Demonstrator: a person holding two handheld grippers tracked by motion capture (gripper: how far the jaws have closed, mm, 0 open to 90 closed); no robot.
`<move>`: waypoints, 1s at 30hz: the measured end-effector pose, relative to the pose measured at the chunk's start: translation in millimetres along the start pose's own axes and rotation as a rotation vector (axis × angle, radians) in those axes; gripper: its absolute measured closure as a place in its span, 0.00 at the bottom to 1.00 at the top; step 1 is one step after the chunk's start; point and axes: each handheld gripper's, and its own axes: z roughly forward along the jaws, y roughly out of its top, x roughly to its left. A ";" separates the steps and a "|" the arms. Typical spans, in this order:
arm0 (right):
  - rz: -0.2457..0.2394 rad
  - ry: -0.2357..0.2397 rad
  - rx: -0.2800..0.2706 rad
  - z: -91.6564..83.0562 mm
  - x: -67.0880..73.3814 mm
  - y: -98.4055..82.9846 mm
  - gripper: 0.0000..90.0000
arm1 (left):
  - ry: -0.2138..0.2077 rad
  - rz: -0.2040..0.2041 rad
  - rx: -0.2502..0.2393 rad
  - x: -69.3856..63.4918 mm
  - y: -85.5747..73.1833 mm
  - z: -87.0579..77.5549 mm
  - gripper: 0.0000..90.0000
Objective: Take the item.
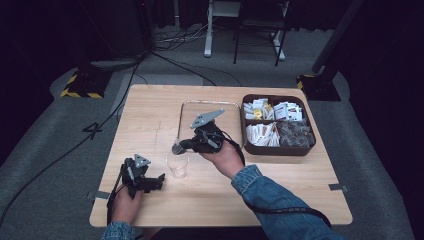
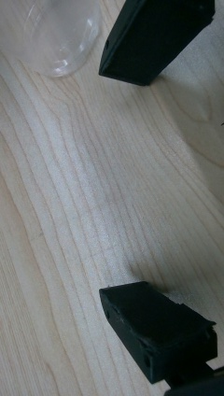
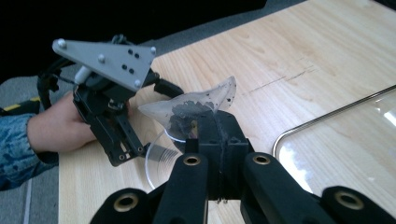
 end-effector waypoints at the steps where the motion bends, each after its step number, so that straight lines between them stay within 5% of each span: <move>1: -0.007 -0.002 0.014 4.1 2.0 -1.0 1.00 | 0.000 0.000 0.001 0.0 0.0 0.0 0.00; 15: -0.107 -0.045 0.121 22.5 12.9 -9.4 1.00 | -0.002 0.001 0.002 0.0 0.2 0.1 0.00; 16: -0.112 -0.049 0.123 23.2 13.6 -9.7 0.96 | -0.002 0.003 0.003 0.1 0.3 0.0 0.00; 17: -0.103 -0.027 0.113 24.7 12.8 -10.3 0.79 | -0.002 0.004 0.003 0.1 0.3 0.0 0.00; 21: -0.072 -0.015 0.074 22.3 10.4 -10.6 0.66 | -0.002 0.004 0.004 0.2 0.3 0.0 0.00; 30: -0.032 0.004 0.045 12.9 4.8 -11.7 0.54 | -0.004 0.007 0.002 0.3 0.7 0.5 0.00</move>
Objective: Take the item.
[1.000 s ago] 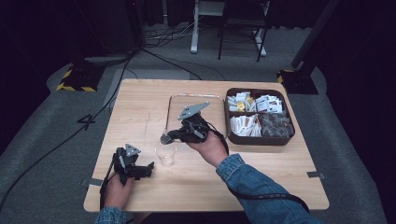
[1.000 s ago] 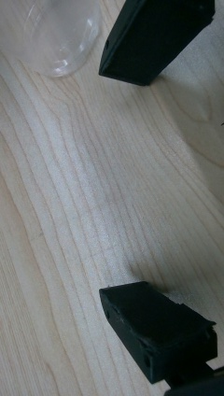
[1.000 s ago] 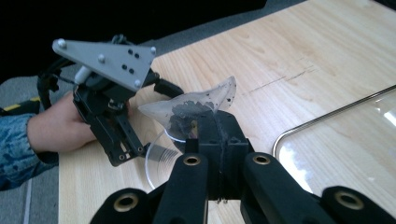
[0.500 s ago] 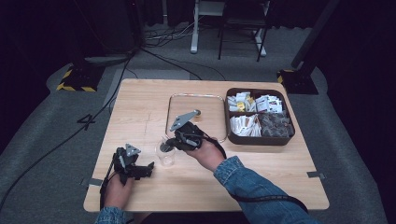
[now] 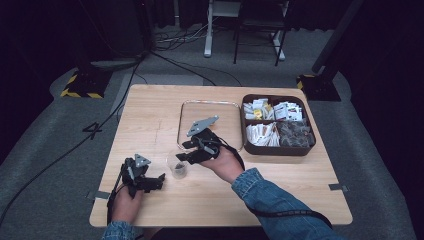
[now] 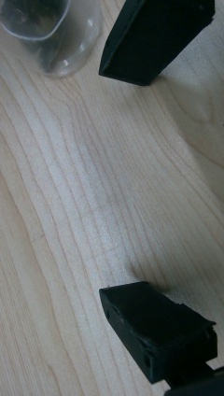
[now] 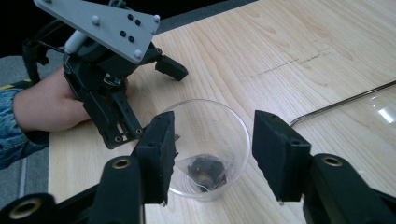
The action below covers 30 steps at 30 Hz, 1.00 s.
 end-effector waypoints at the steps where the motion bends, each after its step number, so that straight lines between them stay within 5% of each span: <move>1: 0.012 0.029 -0.013 -5.2 -1.1 0.9 0.50 | -0.001 0.000 0.000 0.0 0.1 0.0 0.00; 5: 0.023 0.055 -0.041 -14.1 -0.9 1.7 0.41 | 0.000 0.000 0.000 0.0 0.1 0.0 0.00; 13: -0.002 0.045 -0.095 -59.7 1.3 -1.0 0.19 | -0.001 -0.002 0.000 -0.2 0.0 0.1 0.00; 30: 0.030 -0.045 -0.106 -130.0 -14.6 -29.2 0.17 | -0.009 0.003 0.000 0.5 1.2 1.3 0.00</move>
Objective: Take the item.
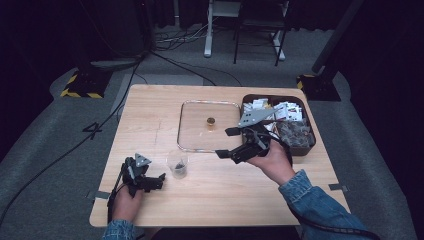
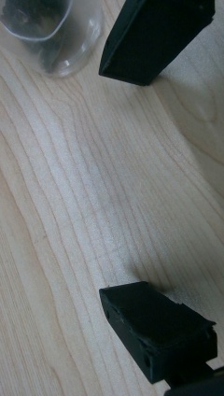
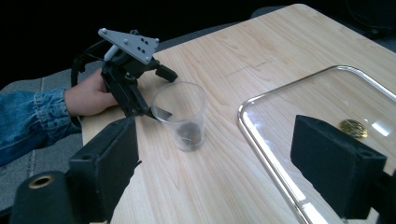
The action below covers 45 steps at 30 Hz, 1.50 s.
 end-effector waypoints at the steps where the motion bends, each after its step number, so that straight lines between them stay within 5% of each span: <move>1: 0.009 -0.004 0.000 -7.2 -4.4 -2.5 0.18 | 0.000 -0.002 -0.001 -0.1 0.1 0.2 0.00; 19: 0.035 -0.180 0.007 -61.8 -33.7 -43.6 0.17 | 0.000 0.001 0.001 0.1 0.5 0.4 0.00; 37: 0.200 -0.374 0.000 -84.7 -66.4 -130.1 0.18 | 0.003 0.000 0.000 0.0 0.7 0.5 0.00; 45: 0.249 -0.406 0.039 -88.1 -72.4 -160.1 0.17 | 0.002 0.000 0.000 0.1 0.7 0.5 0.00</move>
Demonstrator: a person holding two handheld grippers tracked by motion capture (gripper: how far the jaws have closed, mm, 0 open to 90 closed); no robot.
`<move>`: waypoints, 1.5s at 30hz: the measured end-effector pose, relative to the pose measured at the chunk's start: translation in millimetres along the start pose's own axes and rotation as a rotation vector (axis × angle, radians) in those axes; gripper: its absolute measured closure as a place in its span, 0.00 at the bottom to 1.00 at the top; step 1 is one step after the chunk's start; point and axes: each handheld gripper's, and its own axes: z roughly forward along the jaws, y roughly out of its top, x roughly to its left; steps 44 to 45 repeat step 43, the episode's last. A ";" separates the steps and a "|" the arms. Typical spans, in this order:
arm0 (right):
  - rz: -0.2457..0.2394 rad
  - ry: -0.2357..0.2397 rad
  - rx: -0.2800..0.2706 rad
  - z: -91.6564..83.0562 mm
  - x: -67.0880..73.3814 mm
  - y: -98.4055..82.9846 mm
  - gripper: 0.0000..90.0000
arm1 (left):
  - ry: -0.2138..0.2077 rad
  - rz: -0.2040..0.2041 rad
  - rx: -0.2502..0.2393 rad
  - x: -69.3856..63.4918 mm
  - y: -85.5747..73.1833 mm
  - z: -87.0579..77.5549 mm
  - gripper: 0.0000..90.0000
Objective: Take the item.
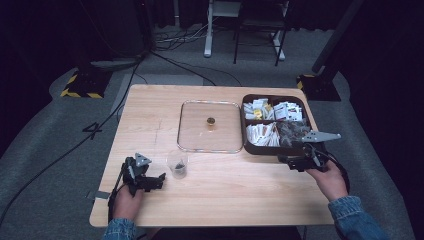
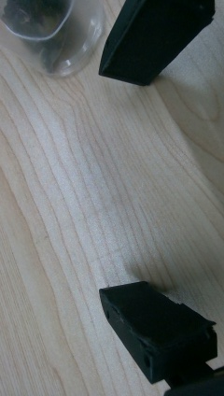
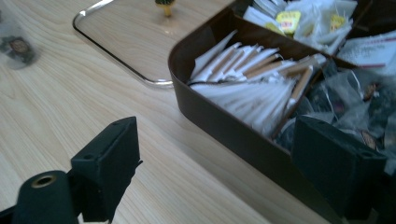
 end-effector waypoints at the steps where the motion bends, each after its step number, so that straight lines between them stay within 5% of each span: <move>1: 0.011 -0.002 0.011 0.9 -2.9 -6.6 0.17 | 0.000 -0.001 0.001 -0.1 0.0 0.0 0.00; 13: 0.055 -0.031 0.052 12.2 -12.9 -41.6 0.17 | 0.000 0.000 0.000 0.0 0.0 0.0 0.00; 25: 0.034 -0.071 0.083 28.0 -11.7 -71.8 0.18 | 0.000 0.001 0.001 0.0 0.0 -0.1 0.00; 45: -0.006 -0.074 0.059 32.5 -10.9 -88.6 0.13 | 0.001 0.001 0.001 0.0 0.0 -0.1 0.00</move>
